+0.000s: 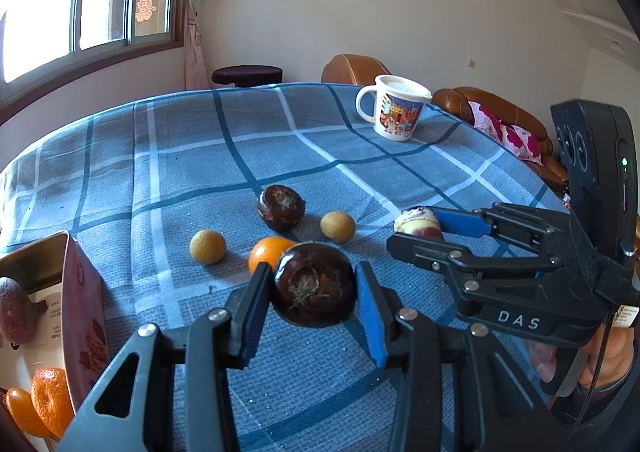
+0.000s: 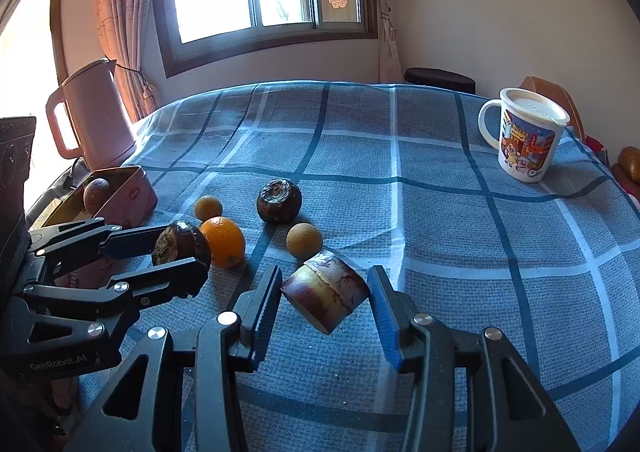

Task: Organize fruits
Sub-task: 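Close the left tool on the brown fruit while the right tool grips the purple piece, then lift the brown fruit with the left tool while the right tool lifts the purple piece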

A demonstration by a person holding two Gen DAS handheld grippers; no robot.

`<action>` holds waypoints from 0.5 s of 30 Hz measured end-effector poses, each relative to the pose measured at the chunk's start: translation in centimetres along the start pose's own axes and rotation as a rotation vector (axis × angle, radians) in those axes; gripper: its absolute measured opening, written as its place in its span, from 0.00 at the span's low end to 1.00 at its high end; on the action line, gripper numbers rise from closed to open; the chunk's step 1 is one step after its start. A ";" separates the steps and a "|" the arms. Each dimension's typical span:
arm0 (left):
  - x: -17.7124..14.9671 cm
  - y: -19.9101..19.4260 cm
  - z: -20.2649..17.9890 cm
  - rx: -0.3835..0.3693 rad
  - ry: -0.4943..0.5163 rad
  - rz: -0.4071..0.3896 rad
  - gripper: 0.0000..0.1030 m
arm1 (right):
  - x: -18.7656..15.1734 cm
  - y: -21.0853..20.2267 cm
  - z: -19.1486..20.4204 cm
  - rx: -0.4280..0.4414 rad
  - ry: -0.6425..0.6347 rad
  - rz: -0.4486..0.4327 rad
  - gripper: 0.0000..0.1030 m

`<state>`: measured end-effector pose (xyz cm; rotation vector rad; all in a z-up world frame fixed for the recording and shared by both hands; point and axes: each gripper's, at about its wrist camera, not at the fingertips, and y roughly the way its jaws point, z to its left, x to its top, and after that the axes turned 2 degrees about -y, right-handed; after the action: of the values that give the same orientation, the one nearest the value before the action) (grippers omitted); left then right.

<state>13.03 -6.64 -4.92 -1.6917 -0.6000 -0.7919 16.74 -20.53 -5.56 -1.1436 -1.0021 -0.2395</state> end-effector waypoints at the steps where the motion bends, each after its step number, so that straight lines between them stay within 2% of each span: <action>1: 0.0 -0.1 0.1 -0.002 -0.005 -0.005 0.43 | 0.0 -0.1 0.1 0.001 -0.003 -0.008 0.45; 15: -0.1 -1.4 0.7 0.000 -0.031 -0.076 0.43 | -0.1 -1.7 0.7 0.012 -0.029 -0.092 0.45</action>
<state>12.04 -5.61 -4.20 -1.6919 -0.6891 -0.8211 15.25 -20.74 -4.55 -1.0943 -1.0820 -0.2903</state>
